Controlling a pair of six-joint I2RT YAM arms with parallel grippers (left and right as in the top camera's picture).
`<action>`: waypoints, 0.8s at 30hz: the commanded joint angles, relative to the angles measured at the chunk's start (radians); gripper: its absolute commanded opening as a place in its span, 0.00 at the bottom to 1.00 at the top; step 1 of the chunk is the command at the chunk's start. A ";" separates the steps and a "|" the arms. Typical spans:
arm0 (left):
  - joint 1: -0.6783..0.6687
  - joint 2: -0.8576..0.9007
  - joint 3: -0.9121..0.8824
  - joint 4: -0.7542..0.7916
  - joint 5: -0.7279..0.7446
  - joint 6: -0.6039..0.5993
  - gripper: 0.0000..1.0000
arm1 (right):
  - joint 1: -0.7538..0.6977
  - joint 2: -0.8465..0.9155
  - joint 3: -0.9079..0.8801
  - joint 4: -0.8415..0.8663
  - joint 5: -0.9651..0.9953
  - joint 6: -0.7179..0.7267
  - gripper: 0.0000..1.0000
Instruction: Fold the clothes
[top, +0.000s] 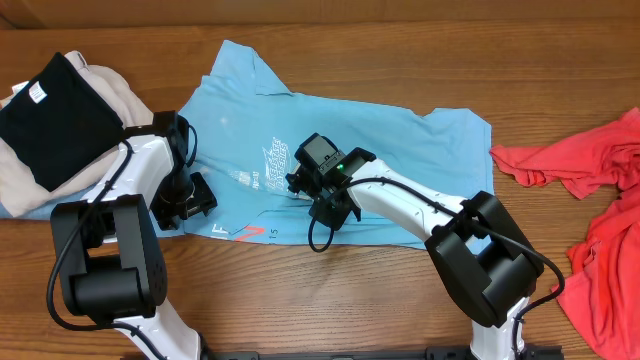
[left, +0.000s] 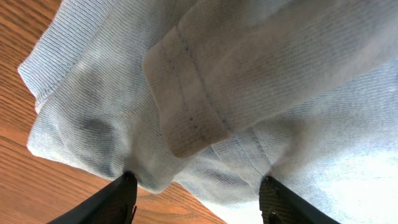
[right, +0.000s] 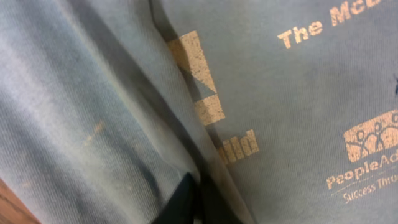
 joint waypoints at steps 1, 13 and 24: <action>0.005 0.001 0.016 0.003 0.012 0.011 0.66 | 0.001 0.001 0.005 0.003 0.009 0.024 0.04; 0.005 0.002 0.016 0.003 0.012 0.011 0.66 | -0.018 -0.007 0.121 0.082 0.335 0.078 0.04; 0.005 0.002 0.016 0.004 0.011 0.012 0.66 | -0.035 -0.007 0.124 -0.026 0.354 0.105 0.44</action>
